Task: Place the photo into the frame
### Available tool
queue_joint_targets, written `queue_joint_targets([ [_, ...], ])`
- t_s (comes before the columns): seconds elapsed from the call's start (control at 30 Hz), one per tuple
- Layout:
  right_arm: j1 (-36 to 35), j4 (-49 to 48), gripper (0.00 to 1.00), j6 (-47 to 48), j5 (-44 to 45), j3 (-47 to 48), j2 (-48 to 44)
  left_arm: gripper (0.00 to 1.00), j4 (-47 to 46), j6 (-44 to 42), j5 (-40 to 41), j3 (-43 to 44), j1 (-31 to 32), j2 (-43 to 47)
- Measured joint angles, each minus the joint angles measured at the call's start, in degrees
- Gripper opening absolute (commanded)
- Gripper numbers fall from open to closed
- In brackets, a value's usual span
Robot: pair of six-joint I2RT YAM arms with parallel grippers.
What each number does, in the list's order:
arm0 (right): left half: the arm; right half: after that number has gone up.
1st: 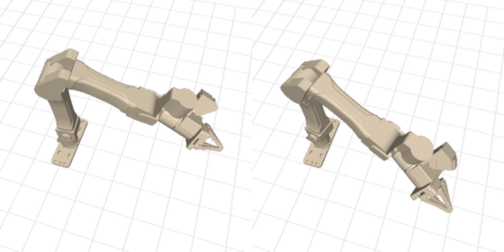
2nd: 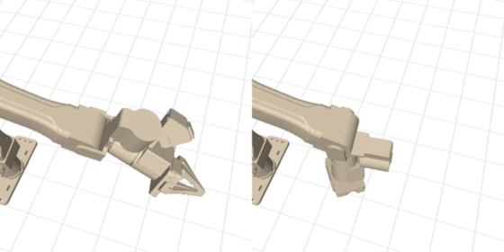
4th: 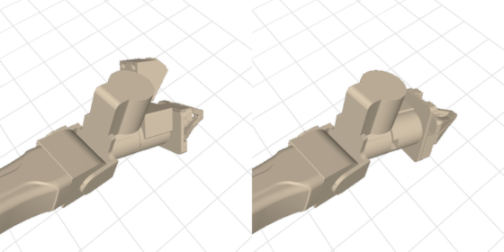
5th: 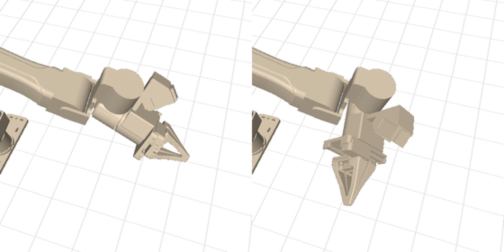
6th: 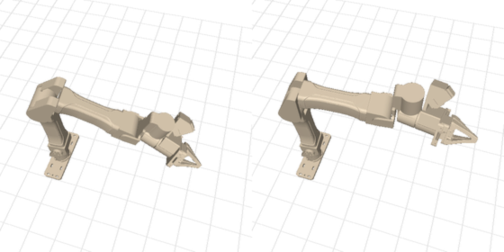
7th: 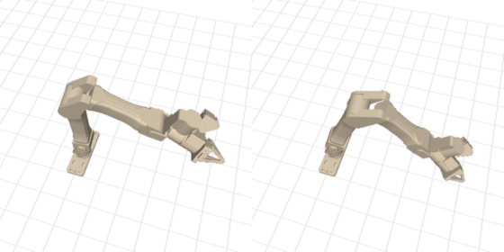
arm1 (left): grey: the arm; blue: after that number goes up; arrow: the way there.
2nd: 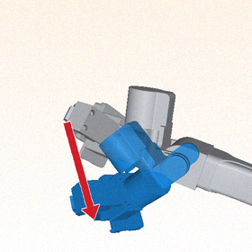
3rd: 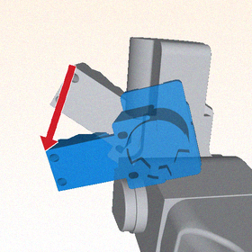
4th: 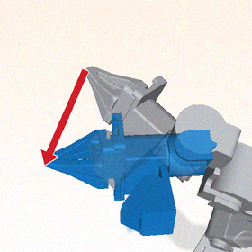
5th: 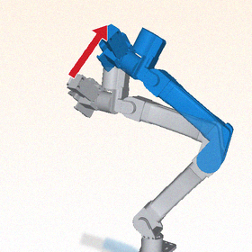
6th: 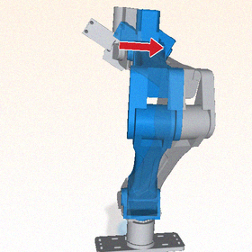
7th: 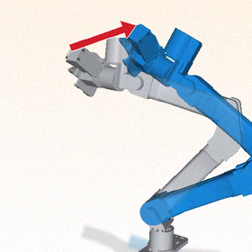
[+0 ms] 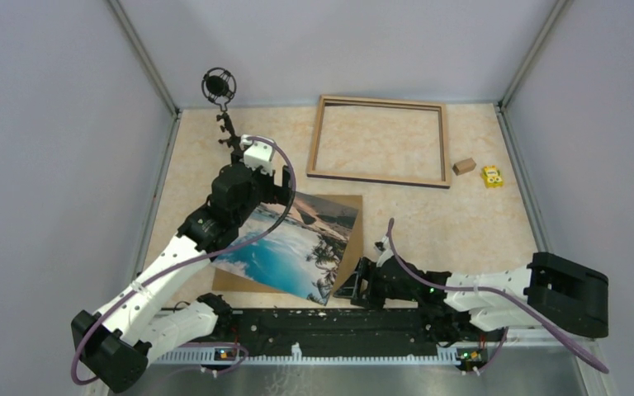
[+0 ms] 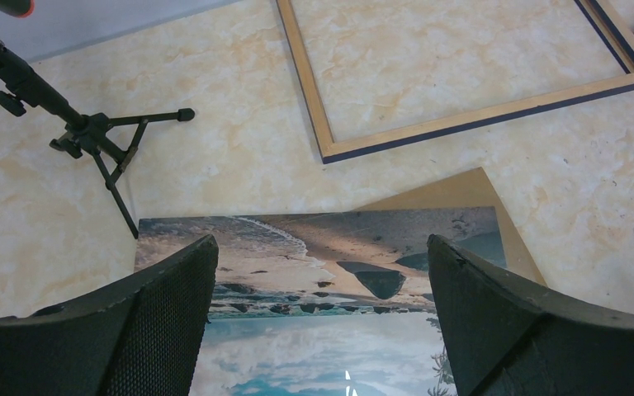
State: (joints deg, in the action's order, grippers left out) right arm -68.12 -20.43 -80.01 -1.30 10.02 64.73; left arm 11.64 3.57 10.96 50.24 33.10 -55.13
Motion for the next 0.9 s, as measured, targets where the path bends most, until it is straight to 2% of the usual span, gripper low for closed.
queue_joint_targets([
  [0.27, -0.9, -9.22, 0.7, -1.84, 0.31, 0.33, 7.34, 0.99, 0.0, 0.0, -0.07, 0.0, 0.0, 0.0],
  [0.47, -1.16, -15.65, 0.7, -2.54, 2.67, -1.7, 8.81, 0.99, 0.0, 0.02, -0.66, 0.0, 0.0, -0.02],
  [0.9, -1.16, -16.17, 0.68, -0.72, 10.05, -1.73, -0.61, 0.99, 0.0, 0.7, -1.31, 0.0, 0.0, -0.02],
])
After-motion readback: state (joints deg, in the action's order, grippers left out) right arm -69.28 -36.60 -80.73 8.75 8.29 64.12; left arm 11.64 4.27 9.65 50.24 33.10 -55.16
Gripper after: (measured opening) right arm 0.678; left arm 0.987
